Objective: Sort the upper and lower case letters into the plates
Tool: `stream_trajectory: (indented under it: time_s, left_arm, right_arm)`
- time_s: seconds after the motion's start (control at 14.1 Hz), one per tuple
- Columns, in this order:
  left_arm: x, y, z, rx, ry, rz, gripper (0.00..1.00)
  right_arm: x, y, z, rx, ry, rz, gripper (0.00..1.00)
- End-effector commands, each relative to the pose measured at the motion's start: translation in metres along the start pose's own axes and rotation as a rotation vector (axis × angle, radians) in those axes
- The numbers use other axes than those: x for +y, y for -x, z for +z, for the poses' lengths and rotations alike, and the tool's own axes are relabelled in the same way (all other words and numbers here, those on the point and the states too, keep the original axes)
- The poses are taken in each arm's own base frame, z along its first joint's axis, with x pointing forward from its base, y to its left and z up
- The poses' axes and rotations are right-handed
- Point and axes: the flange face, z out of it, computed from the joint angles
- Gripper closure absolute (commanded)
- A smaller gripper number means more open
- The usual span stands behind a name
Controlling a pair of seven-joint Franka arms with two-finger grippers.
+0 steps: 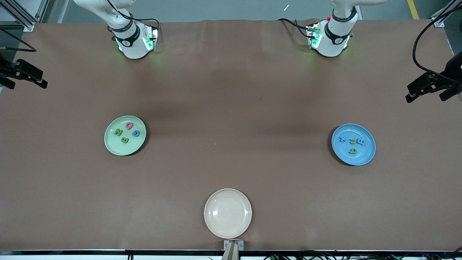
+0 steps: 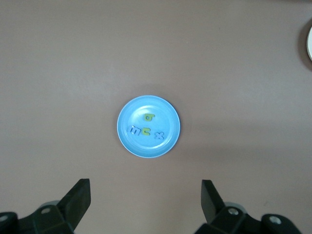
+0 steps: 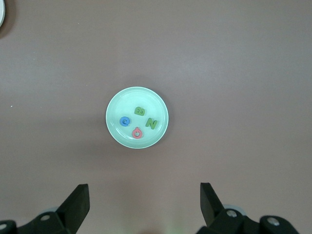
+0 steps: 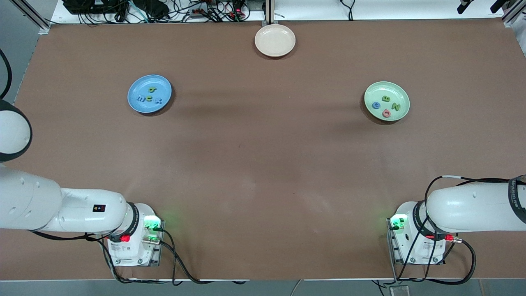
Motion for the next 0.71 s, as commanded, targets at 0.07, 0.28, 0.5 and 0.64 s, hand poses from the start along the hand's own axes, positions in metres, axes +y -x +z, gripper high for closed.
stream_trajectory:
  time_s: [0.07, 0.28, 0.5, 0.64]
  left_arm:
    - [-0.0002, 0.0073, -0.0045, -0.035, 0.030, 0.008, 0.00]
    - [-0.0002, 0.0116, -0.0014, -0.073, 0.029, 0.010, 0.00]
    - [0.0005, 0.0118, 0.0001, -0.076, 0.028, 0.011, 0.00]
    - [-0.0004, 0.0119, 0.0002, -0.078, 0.028, 0.010, 0.00]
  right_arm:
    - [-0.0008, 0.0036, 0.0011, -0.008, -0.012, -0.007, 0.00]
    - [-0.0016, 0.0049, 0.0062, -0.022, -0.013, -0.008, 0.00]
    - [-0.0016, 0.0069, 0.0078, -0.030, -0.014, -0.005, 0.00]
    - [-0.0016, 0.0072, 0.0091, -0.031, -0.015, -0.005, 0.00]
